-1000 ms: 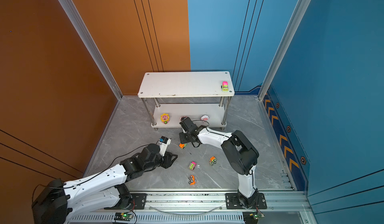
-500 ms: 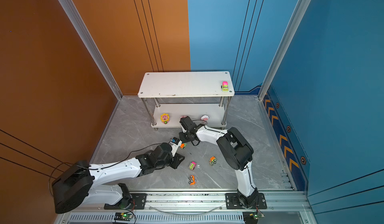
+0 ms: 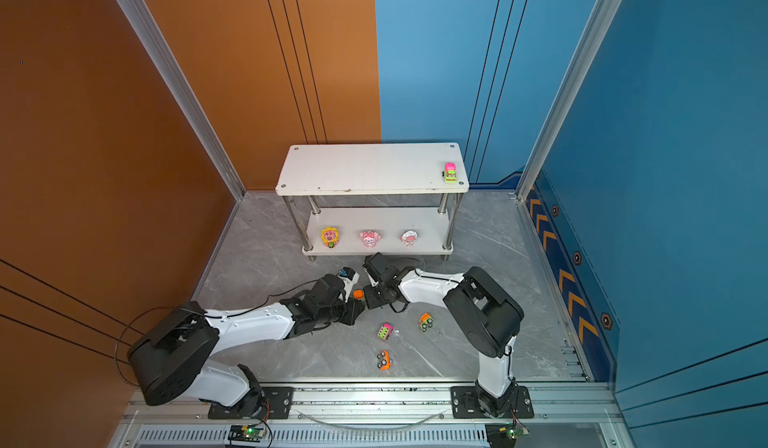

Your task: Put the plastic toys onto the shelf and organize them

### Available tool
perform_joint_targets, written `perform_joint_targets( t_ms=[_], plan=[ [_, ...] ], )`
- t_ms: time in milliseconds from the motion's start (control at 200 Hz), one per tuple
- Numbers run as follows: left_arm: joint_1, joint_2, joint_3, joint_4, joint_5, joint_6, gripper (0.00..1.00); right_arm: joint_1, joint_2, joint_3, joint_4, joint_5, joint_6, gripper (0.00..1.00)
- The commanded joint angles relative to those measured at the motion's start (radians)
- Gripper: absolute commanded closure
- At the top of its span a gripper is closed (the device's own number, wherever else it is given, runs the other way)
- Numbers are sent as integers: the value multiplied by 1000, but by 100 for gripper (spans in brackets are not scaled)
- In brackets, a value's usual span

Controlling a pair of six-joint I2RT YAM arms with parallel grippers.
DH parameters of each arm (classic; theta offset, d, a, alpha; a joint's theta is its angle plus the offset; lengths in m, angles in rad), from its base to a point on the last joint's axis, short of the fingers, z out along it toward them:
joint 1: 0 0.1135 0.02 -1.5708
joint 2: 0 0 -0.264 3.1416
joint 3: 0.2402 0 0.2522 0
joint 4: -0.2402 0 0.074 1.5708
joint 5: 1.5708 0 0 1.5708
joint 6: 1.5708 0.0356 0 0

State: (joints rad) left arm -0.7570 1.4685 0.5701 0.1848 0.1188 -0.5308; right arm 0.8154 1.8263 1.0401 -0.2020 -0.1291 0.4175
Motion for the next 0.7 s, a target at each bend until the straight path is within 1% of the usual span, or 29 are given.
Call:
perform_joint_targets(
  t_ms=[0, 185, 355, 471, 516, 636, 696],
  plan=[
    [40, 18, 20, 7, 27, 7, 82, 34, -46, -55, 14, 23, 66, 100],
    [104, 40, 43, -29, 15, 53, 85, 88, -73, -79, 30, 34, 112, 100],
    [147, 47, 57, -45, 13, 79, 86, 71, -132, -86, -6, 70, 97, 100],
    [166, 82, 86, -41, 9, 90, 86, 52, -173, -84, -25, 85, 75, 100],
    [174, 102, 98, -30, 15, 91, 86, 42, -183, -79, -31, 85, 64, 94],
    [186, 168, 139, 2, 51, 91, 88, 36, -177, -30, -86, 93, 18, 67],
    [189, 191, 160, 2, 73, 89, 91, 44, -165, 3, -114, 117, -9, 57]
  ],
)
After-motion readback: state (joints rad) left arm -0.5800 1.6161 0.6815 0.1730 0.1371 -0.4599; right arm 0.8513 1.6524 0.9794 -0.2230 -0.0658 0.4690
